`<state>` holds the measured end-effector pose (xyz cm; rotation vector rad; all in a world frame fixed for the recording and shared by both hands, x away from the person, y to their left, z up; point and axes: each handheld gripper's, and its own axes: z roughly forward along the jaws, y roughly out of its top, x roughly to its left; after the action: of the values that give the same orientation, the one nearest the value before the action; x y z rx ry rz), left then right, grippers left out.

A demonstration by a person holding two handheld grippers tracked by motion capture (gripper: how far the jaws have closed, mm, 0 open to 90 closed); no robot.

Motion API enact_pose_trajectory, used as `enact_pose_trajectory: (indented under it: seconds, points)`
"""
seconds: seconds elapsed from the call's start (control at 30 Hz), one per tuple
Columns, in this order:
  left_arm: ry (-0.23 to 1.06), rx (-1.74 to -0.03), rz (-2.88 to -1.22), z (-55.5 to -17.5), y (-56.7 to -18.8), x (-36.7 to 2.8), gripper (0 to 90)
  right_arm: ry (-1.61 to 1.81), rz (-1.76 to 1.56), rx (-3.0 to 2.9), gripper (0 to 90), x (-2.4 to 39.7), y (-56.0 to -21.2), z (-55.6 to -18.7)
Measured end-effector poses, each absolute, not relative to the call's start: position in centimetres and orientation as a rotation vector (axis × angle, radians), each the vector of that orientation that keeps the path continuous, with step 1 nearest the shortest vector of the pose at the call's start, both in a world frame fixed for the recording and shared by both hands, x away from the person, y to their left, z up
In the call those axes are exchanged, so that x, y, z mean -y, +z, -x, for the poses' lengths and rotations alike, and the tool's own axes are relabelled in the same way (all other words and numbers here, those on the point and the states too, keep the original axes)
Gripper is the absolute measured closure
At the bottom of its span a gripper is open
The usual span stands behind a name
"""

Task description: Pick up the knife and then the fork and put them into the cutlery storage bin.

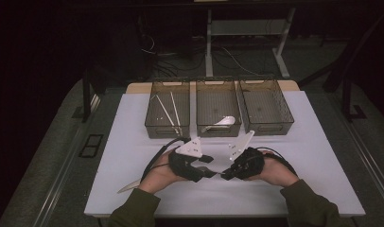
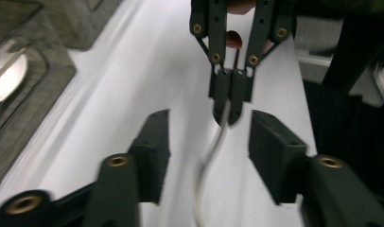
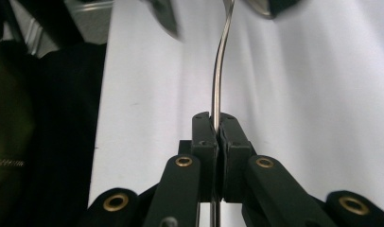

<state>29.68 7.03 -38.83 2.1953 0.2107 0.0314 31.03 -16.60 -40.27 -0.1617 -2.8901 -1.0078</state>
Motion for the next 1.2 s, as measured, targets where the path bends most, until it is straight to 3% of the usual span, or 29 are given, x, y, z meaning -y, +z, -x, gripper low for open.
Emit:
enact_pose_trajectory:
  seconds: [0.53, 0.97, 1.2]
  points:
    - [0.162, -0.436, -2.115, -28.4, -39.8, -11.9, 18.8, -1.135, 0.507, 2.918, 86.8, 22.0, -38.2, -32.7]
    - [0.214, -0.582, -2.05, -27.3, -42.1, -15.5, 3.2, -1.268, 0.938, 2.877, 86.8, 26.6, -35.6, -35.7]
    - [0.227, -0.606, -2.044, -27.3, -42.4, -15.6, 0.0, -1.296, 1.163, 2.863, 86.8, 28.7, -34.4, -38.5]
